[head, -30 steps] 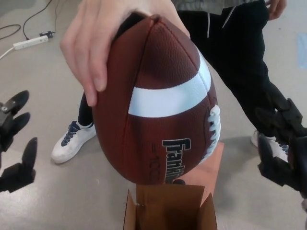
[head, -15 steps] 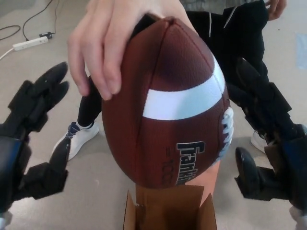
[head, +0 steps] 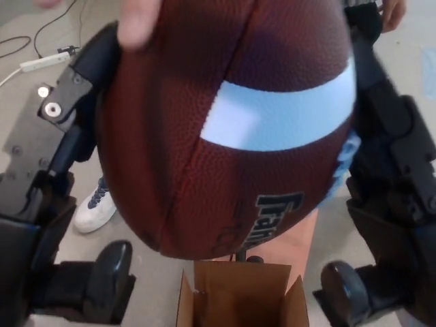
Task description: Use both hands to pick up a football from a person and place it into a container beneath
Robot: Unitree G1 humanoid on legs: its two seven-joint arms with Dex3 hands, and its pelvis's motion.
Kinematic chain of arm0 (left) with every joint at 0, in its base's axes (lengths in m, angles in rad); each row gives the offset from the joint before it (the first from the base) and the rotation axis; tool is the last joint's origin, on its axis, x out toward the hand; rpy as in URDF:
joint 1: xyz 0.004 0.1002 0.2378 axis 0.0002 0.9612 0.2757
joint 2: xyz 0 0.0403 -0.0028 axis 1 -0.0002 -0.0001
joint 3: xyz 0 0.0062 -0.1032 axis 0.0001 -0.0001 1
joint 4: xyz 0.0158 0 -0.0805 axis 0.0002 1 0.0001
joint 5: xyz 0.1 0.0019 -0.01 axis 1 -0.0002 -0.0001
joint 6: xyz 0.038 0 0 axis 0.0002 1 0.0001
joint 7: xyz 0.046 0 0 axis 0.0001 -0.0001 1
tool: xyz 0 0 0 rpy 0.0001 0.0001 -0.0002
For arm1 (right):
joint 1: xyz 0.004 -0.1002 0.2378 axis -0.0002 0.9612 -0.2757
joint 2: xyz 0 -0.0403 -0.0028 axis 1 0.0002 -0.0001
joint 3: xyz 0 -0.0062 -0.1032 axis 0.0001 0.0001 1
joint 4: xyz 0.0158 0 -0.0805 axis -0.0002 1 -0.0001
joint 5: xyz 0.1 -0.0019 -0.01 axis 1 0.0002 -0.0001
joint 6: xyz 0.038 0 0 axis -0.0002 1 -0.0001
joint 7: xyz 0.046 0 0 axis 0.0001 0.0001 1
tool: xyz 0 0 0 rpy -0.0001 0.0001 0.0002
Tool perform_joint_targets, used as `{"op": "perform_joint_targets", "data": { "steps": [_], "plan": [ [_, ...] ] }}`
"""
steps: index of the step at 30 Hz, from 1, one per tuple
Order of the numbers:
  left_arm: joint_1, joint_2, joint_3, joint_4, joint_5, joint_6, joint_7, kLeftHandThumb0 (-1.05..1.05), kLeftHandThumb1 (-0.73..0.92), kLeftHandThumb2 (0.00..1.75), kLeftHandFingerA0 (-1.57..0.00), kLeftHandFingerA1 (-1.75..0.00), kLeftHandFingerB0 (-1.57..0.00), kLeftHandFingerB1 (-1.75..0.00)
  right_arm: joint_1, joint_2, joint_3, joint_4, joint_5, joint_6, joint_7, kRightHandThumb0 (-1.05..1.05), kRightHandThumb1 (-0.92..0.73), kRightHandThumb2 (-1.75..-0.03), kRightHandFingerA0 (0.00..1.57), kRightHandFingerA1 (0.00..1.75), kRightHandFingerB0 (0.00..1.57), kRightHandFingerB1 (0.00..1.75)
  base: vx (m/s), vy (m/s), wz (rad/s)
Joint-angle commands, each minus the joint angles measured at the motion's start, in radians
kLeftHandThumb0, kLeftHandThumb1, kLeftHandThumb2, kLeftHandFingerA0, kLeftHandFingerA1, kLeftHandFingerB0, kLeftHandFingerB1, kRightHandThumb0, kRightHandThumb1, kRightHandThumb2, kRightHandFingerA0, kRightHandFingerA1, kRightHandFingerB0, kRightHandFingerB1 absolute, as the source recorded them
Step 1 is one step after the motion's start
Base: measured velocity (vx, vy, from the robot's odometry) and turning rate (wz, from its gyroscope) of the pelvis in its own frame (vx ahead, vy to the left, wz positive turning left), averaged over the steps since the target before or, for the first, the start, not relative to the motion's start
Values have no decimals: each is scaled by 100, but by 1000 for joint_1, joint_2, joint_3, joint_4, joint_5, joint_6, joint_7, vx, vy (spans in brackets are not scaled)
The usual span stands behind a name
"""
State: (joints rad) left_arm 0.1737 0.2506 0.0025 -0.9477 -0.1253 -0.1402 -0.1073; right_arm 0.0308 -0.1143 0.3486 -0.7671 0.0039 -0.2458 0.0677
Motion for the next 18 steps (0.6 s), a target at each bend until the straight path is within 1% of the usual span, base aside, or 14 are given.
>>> {"op": "perform_joint_targets", "data": {
  "steps": [1, 2, 3, 4, 5, 8, 10, 11, 12, 13, 15, 16, 17, 18],
  "plan": [
    [-23, 46, -79, -54, 19, 61, -72, -87, 73, 112, -11, -23, 0, -27, -20, -7, 90, -30, -25, -15, 66, -94, -72, -110, 0, 8, 0, 9, 0, 0, 0],
    [-27, 43, -86, -47, 21, 60, -67, -96, 79, 78, -10, -21, -6, -24, -26, -11, 86, -21, -24, -19, 63, -94, -72, -110, 0, 9, 0, 9, 0, 0, 0],
    [-28, 43, -88, -45, 20, 60, -65, -96, 79, 78, -10, -21, -6, -24, -28, -11, 87, -17, -23, -21, 61, -94, -72, -110, 0, 9, 0, 9, 0, 0, 0],
    [-33, 42, -90, -38, 23, 54, -62, -88, 74, 111, -16, -25, 0, -27, -29, -10, 89, -15, -20, -17, 57, -94, -71, -110, 0, 8, 0, 10, 0, 0, 0],
    [-39, 43, -91, -32, 24, 53, -60, -83, 70, 109, -8, -26, 0, -29, -32, -9, 90, -11, -18, -14, 53, -93, -72, -110, 0, 9, 0, 10, 0, 0, 0],
    [-47, 48, -93, -23, 27, 56, -56, -90, 73, 104, -7, -21, -7, -26, -50, -16, 82, 10, -3, -19, 58, -95, -74, -111, 0, 5, 0, 10, 0, 0, 0],
    [-51, 50, -93, -16, 30, 53, -54, -84, 70, 109, -8, -25, 0, -27, -56, -20, 80, 13, 14, -5, 61, -95, -73, -110, 0, 5, 0, 10, 0, 0, 0],
    [-53, 49, -95, -11, 28, 48, -52, -88, 74, 111, -17, -25, 0, -25, -61, -19, 80, 16, 17, -1, 59, -91, -71, -110, 0, 10, 0, 13, 0, 0, 0],
    [-53, 48, -96, -8, 27, 45, -51, -88, 74, 111, -17, -25, 0, -25, -63, -17, 79, 19, 15, 0, 57, -91, -71, -110, 0, 10, 0, 13, 0, 0, 0],
    [-54, 47, -98, -4, 28, 42, -48, -82, 70, 109, -9, -28, 0, -29, -65, -14, 80, 24, 8, -1, 50, -88, -71, -111, 2, 16, 0, 16, 0, 0, 0],
    [-59, 50, -98, -6, 39, 56, -40, -84, 71, 109, -8, -25, 0, -28, -60, -10, 83, 27, -3, 3, 38, -91, -73, -112, 1, 14, 0, 14, 0, 0, 0],
    [-64, 56, -97, -10, 34, 73, -41, -90, 92, 70, -8, -24, -3, -24, -49, -13, 88, 14, 8, 43, 37, -85, -69, -111, 5, 17, 2, 21, 0, 0, 0],
    [-67, 56, -99, -6, 32, 75, -42, -95, 80, 79, -9, -21, -5, -23, -43, -16, 89, 11, 18, 58, 38, -87, -71, -112, 0, 14, 0, 18, 0, 0, 0],
    [-69, 56, -106, 2, 32, 79, -41, -88, 75, 113, -12, -24, 0, -26, -36, -19, 90, 12, 28, 72, 38, -91, -74, -112, 0, 12, 0, 15, 0, 0, 0]
  ]
}}
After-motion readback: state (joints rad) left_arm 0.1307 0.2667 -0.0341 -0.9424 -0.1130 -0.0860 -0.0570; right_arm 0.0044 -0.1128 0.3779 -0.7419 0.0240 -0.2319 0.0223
